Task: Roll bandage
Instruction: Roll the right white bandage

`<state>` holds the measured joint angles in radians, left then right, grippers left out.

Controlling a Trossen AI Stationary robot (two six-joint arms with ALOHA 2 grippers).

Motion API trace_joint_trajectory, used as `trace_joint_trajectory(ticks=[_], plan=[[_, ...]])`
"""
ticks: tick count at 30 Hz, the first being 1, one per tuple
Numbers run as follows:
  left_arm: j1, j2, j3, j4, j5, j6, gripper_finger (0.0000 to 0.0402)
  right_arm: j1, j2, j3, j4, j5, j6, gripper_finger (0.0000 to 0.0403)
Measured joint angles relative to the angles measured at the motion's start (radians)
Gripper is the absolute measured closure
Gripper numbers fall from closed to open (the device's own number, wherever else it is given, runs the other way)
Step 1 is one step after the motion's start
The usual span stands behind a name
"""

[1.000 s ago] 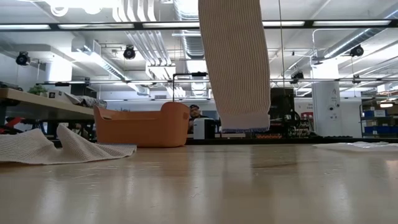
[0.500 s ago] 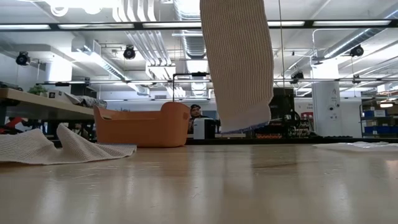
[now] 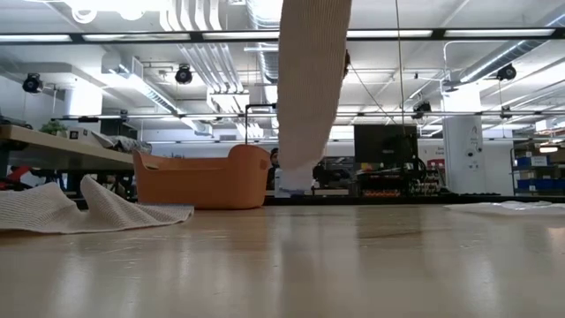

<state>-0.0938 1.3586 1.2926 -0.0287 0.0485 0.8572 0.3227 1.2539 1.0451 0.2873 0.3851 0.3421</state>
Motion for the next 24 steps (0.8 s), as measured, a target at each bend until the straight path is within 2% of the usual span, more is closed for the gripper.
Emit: trace_joint_trajectory(ticks=[3,6,15,19,24], plan=[[0.077,0.0,-0.006,0.02,0.064,-0.024,0.0363,-0.051,-0.037,-0.022,-0.012,-0.014,0.005,0.0115],[0.146,0.0,-0.023,0.061,0.102,-0.043,0.0363,-0.147,-0.063,-0.028,-0.053,-0.087,0.007,0.0114],[0.266,-0.002,-0.051,0.111,0.101,0.016,0.0363,-0.512,-0.061,-0.02,-0.067,-0.522,0.005,0.0126],[0.269,-0.003,-0.062,0.112,0.022,0.042,0.0363,-0.583,-0.055,-0.02,-0.072,-0.632,-0.027,0.0121],[0.269,-0.003,-0.072,0.101,0.02,0.114,0.0363,-0.614,-0.053,-0.02,-0.076,-0.682,-0.088,0.0121]])
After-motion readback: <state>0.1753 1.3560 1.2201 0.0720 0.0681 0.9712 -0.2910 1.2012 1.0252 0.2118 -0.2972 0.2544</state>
